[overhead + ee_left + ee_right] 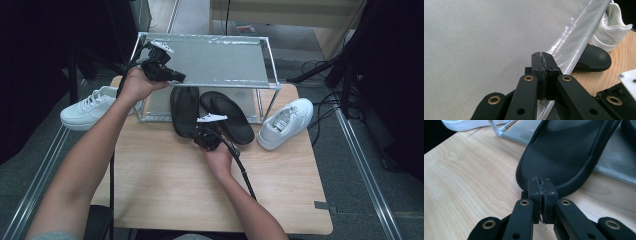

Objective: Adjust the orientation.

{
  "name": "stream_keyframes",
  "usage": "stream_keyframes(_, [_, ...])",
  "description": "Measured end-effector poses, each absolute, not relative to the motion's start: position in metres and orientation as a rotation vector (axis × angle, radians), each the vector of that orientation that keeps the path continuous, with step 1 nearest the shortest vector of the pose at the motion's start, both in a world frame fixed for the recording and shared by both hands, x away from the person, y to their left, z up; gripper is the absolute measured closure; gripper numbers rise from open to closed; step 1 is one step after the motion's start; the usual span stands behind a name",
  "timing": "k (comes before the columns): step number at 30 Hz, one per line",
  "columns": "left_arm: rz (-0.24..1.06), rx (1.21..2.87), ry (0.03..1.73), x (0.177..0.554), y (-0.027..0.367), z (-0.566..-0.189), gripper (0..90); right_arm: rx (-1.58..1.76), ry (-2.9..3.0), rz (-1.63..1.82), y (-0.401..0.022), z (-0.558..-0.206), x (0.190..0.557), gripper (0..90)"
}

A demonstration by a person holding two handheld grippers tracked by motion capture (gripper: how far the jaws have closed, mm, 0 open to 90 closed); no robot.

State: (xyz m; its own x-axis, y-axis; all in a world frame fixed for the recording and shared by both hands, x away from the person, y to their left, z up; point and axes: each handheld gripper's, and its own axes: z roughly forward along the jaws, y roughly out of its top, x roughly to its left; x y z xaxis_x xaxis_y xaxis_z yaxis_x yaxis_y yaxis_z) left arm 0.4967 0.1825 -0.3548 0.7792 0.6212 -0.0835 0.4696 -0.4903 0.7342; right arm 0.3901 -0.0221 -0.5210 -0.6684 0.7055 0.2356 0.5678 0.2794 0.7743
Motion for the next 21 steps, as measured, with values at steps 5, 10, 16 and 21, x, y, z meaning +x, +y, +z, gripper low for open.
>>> stream_keyframes(5, [0.249,2.165,0.812,0.496,0.183,-0.356,89.9,1.226,2.359,1.343,-0.011,-0.521,0.401,89.3])
stream_keyframes(10, [0.249,2.164,0.818,0.495,0.183,-0.356,89.9,1.237,2.334,1.327,-0.002,-0.521,0.413,89.4])
stream_keyframes(16, [0.250,2.162,0.816,0.495,0.183,-0.356,89.9,1.269,2.310,1.313,0.006,-0.521,0.429,90.0])
stream_keyframes(21, [0.251,2.167,0.809,0.495,0.183,-0.356,89.9,1.312,2.294,1.324,0.004,-0.523,0.437,90.0])
